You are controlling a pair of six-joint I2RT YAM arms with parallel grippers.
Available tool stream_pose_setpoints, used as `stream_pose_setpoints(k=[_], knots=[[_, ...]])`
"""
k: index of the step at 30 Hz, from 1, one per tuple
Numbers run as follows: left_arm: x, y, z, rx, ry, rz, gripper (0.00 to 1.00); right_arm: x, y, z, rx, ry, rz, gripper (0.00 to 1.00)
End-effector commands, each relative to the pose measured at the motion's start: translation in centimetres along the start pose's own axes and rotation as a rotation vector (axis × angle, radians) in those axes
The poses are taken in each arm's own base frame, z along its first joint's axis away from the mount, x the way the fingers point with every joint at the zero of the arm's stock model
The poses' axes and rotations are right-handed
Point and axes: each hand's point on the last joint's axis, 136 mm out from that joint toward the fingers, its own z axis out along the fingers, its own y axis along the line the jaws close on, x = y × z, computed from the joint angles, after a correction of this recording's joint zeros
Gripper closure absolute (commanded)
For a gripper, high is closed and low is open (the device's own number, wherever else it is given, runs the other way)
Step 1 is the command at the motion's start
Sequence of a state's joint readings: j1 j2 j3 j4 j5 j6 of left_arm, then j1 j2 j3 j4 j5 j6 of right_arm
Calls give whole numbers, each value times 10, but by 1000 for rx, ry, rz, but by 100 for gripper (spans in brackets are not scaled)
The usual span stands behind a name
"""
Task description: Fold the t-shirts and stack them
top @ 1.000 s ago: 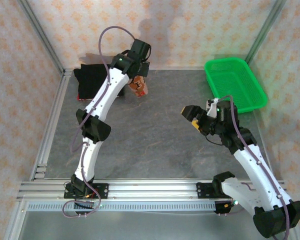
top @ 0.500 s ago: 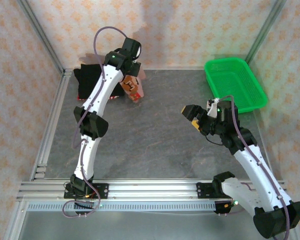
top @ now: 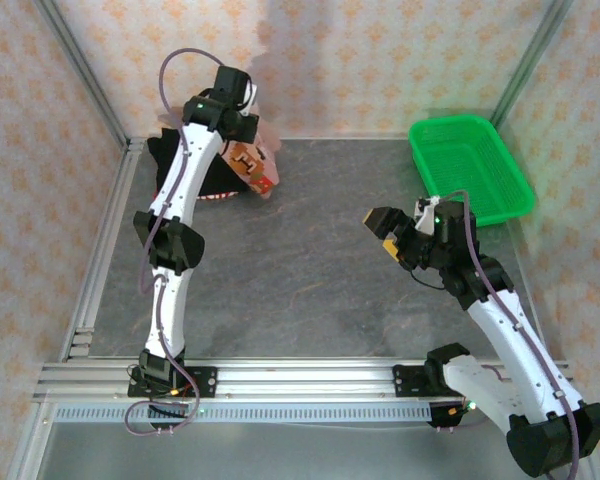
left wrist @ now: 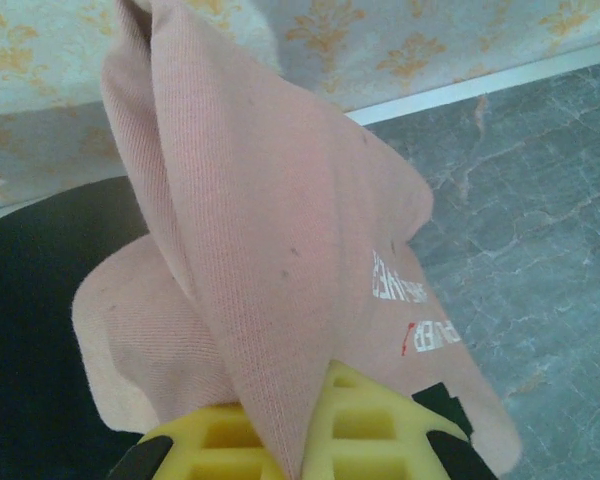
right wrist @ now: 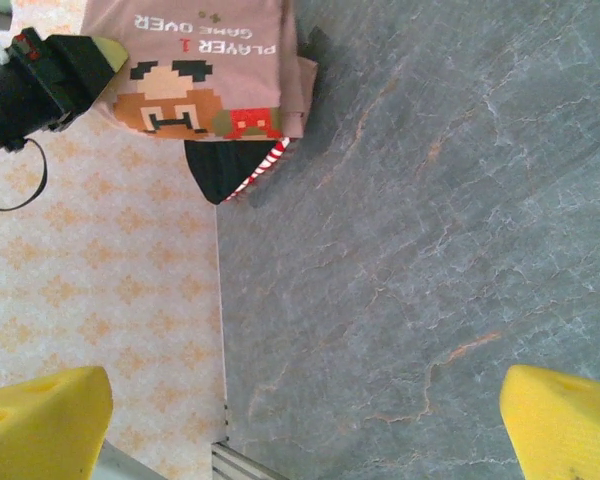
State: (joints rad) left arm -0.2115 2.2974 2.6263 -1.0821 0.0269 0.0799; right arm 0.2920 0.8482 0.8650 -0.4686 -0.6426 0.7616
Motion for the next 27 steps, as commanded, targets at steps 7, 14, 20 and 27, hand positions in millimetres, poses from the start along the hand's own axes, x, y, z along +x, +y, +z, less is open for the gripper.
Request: stream_pose_setpoints(k=[7,14,20,27], knots=[[-41,37,-36,18,-166,-74,100,-10,1,9,-9,-36,20,1],[-29,73,-19,19,-130,-131,100,-12,-1,14,13,-30,32,1],[0,104,19,26,-43,-197,100,-15,-2,19,30,-25,46,1],[38,144,75,27,46,-341,100,-20,-4,33,56,-9,63,1]])
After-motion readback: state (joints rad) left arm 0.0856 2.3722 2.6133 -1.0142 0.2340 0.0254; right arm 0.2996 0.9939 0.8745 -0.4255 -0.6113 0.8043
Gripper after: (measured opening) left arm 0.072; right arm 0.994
